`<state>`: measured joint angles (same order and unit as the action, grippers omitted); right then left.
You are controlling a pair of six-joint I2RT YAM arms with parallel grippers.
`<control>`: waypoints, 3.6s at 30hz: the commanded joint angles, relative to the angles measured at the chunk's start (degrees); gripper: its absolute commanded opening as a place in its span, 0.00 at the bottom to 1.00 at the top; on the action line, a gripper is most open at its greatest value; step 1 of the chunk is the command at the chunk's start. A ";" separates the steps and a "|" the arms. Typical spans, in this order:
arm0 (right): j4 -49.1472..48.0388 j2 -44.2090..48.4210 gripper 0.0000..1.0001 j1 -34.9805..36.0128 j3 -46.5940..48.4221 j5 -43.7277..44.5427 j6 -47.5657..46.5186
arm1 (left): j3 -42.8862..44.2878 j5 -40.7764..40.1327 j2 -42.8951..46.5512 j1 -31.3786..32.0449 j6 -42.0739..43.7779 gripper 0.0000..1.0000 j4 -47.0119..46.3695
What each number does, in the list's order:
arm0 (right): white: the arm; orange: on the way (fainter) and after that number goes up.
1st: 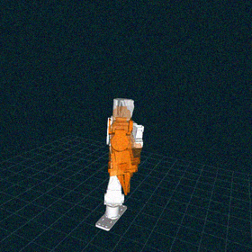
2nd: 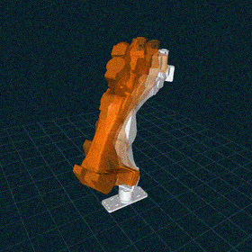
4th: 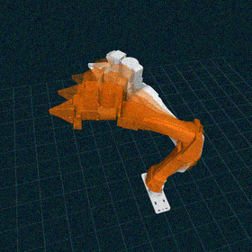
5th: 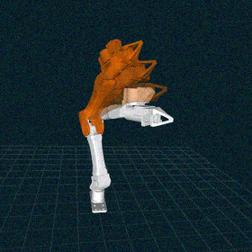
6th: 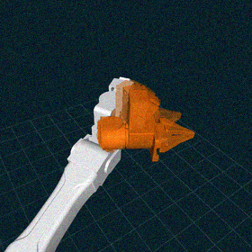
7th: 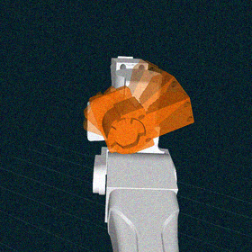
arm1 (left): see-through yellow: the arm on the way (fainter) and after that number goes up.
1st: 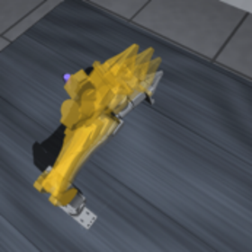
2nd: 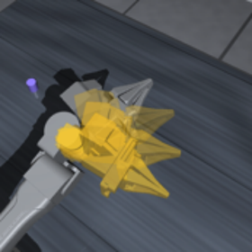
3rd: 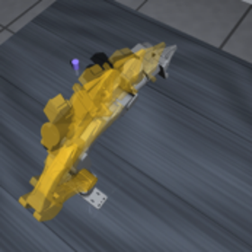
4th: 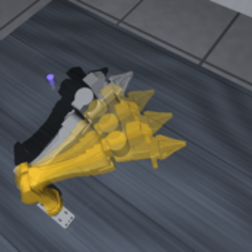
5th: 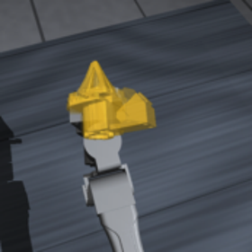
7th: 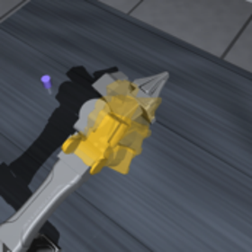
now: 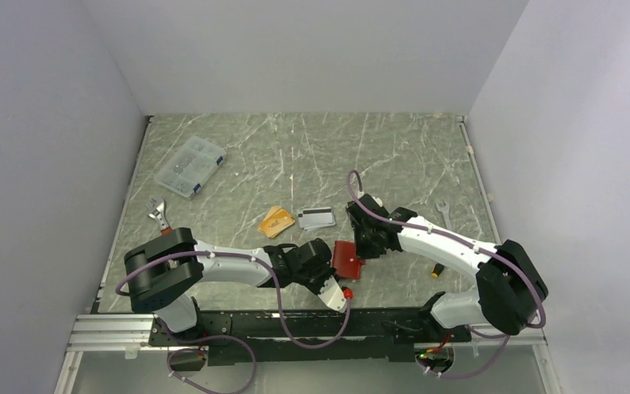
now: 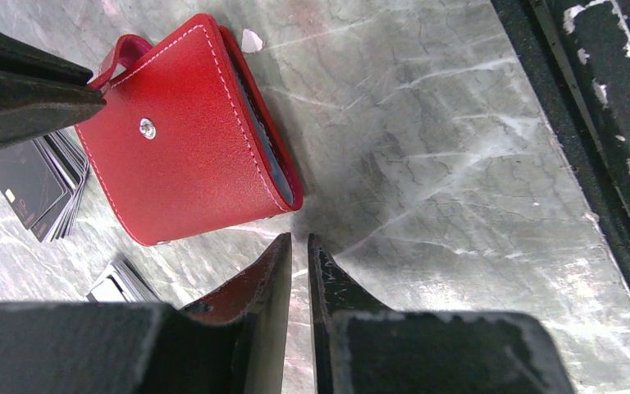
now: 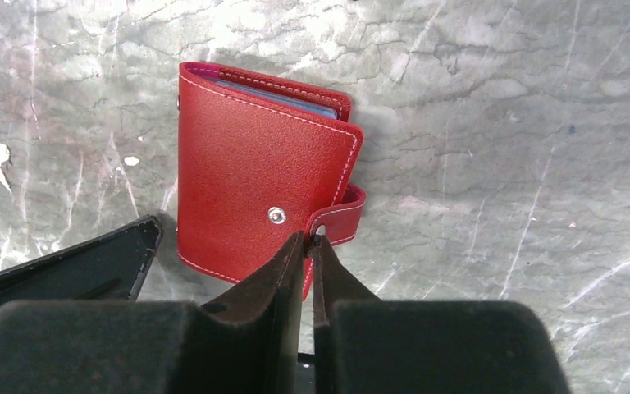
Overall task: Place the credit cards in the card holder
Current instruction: Close the card holder at the center of the board, then move the card holder to the center of the board.
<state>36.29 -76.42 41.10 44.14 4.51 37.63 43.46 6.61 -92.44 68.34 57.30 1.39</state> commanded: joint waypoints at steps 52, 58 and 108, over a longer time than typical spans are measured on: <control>2.98 1.02 0.00 4.30 3.33 7.86 6.03 | 0.91 1.27 2.74 0.31 -1.13 0.19 -0.37; -1.24 -0.69 0.00 4.30 2.10 4.71 7.65 | 2.49 2.12 2.26 0.39 -0.86 0.19 0.15; -5.87 -9.61 0.00 9.92 -3.28 5.04 13.05 | 3.20 3.15 -0.83 0.49 1.07 0.19 0.16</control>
<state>30.04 -82.91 48.16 44.69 13.30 47.13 44.71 7.81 -92.88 68.45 57.76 1.98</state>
